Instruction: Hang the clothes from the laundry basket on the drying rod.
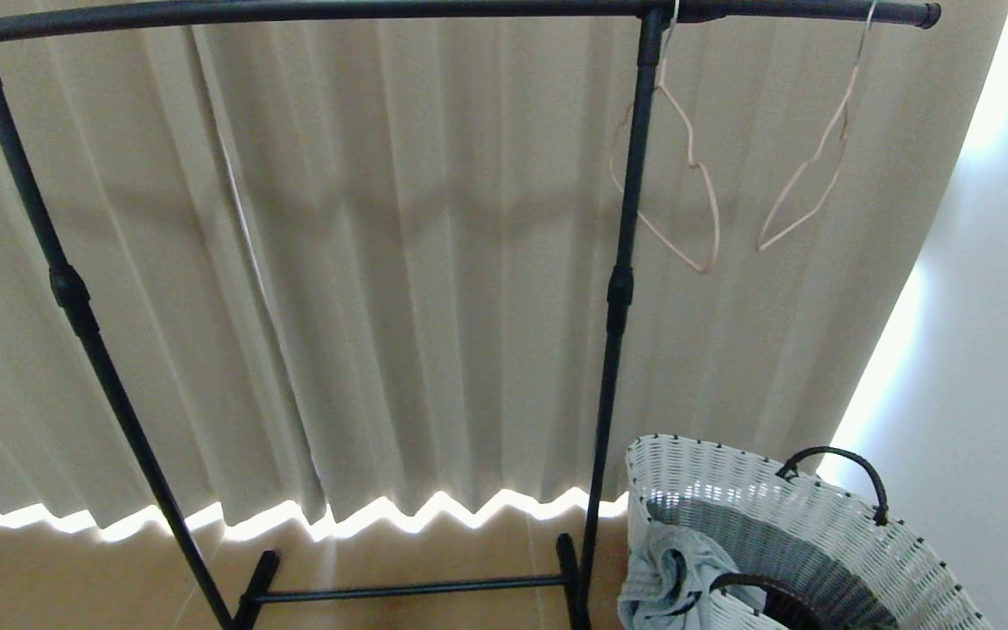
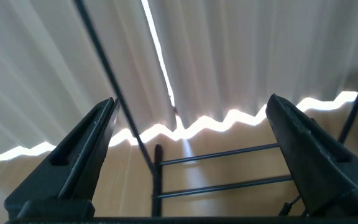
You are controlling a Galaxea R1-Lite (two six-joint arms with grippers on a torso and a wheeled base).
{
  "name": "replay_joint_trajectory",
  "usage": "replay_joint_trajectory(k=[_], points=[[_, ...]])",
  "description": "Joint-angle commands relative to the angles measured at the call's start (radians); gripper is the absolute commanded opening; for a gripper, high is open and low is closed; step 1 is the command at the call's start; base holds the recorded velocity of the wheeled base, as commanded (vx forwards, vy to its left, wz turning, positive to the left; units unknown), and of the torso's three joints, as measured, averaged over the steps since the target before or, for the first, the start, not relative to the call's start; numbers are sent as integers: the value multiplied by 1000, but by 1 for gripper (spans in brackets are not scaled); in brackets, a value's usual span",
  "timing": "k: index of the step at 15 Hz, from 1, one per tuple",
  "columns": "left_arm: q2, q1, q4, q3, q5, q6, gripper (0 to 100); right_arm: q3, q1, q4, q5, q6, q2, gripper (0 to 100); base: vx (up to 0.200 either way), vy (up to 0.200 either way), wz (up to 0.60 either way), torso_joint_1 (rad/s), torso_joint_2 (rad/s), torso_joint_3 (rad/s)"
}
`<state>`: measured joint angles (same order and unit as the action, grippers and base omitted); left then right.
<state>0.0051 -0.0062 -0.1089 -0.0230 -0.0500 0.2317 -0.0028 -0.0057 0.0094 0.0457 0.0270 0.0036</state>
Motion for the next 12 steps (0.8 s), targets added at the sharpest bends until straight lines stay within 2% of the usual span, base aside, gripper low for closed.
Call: replay_joint_trajectory(k=[1,6,7,8,9,11,12], points=[[-1,0,0,0,-1,0,100,0,0,1,3,2,1,100,0,0,0,0,0,0],[-1,0,0,0,-1,0,100,-5,0,8,0,-16,-1,100,0,0,0,0,0,0],[-1,0,0,0,-1,0,100,-33,0,21,-9,-39,3,100,0,0,0,0,0,0],[-1,0,0,0,-1,-5,100,-134,24,55,-23,-101,67,100,0,0,0,0,0,0],[-1,0,0,0,-1,-6,100,-194,59,95,-21,-107,142,100,0,0,0,0,0,0],[-1,0,0,0,-1,-6,100,-240,99,133,-9,-159,357,100,0,0,0,0,0,0],[-1,0,0,0,-1,-6,100,-235,89,136,19,-183,475,100,0,0,0,0,0,0]])
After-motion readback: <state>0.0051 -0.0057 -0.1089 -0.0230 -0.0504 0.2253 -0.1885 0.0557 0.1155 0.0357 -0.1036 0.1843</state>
